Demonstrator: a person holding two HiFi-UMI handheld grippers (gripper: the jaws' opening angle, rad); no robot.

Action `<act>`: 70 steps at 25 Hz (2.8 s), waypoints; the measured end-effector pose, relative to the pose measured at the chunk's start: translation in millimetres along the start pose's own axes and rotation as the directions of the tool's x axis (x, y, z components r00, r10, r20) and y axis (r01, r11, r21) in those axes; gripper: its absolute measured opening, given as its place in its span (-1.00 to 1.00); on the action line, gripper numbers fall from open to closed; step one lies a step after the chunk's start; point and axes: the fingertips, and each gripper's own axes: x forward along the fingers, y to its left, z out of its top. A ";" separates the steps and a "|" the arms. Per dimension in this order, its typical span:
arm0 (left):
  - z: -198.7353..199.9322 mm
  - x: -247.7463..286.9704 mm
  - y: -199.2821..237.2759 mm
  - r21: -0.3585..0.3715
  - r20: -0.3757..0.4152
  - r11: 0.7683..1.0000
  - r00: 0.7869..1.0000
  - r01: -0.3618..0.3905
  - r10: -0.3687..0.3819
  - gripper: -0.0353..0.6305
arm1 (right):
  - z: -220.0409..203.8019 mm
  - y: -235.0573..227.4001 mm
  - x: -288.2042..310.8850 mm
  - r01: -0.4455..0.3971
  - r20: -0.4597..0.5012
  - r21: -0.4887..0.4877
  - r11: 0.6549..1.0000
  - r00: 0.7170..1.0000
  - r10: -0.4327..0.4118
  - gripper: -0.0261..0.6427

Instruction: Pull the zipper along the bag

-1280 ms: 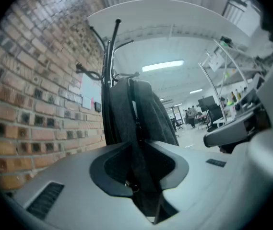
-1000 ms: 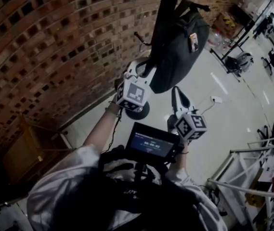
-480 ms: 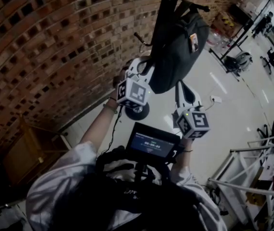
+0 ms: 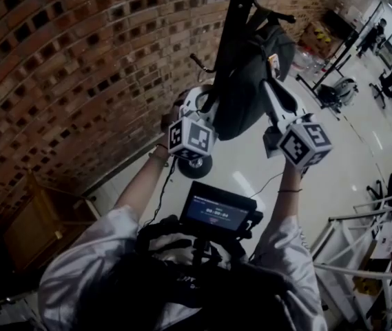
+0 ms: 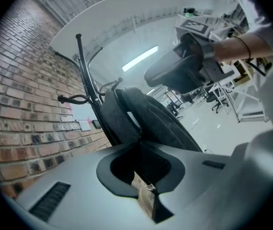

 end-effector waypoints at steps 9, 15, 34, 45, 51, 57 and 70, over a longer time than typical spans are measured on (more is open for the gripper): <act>12.2 -4.1 3.1 -0.119 0.078 0.992 0.996 -0.040 0.049 -0.83 | 30.6 -14.0 35.8 -0.033 -0.113 -0.181 0.983 0.993 0.012 -0.48; 30.0 -6.2 13.3 -0.113 0.098 0.993 0.994 -0.030 0.041 -0.82 | 37.5 -20.3 46.6 -0.091 -0.167 -0.144 0.985 0.984 0.067 -0.46; 58.6 1.5 32.4 -0.135 0.081 0.991 0.997 0.008 0.003 -0.81 | 53.2 -19.5 47.7 -0.186 -0.345 -0.157 0.970 0.930 0.122 -0.91; 61.8 -0.2 36.0 -0.158 0.073 0.987 0.997 -0.012 0.024 -0.81 | 48.7 -20.0 57.3 -0.172 -0.386 -0.293 0.941 0.921 0.048 -0.90; 61.0 -0.5 36.0 -0.162 0.073 0.987 0.997 -0.016 0.028 -0.81 | 42.3 -20.5 64.0 -0.165 -0.404 -0.411 0.897 0.915 -0.017 -0.87; 62.2 0.3 34.7 -0.164 0.070 0.986 0.997 -0.001 0.013 -0.81 | 41.4 -21.3 64.4 -0.171 -0.420 -0.349 0.921 0.907 0.009 -0.89; 58.4 2.6 30.5 -0.178 0.084 0.984 0.996 0.012 0.003 -0.81 | 45.2 -2.6 60.0 -0.259 -0.535 -0.351 0.900 0.844 0.035 -0.89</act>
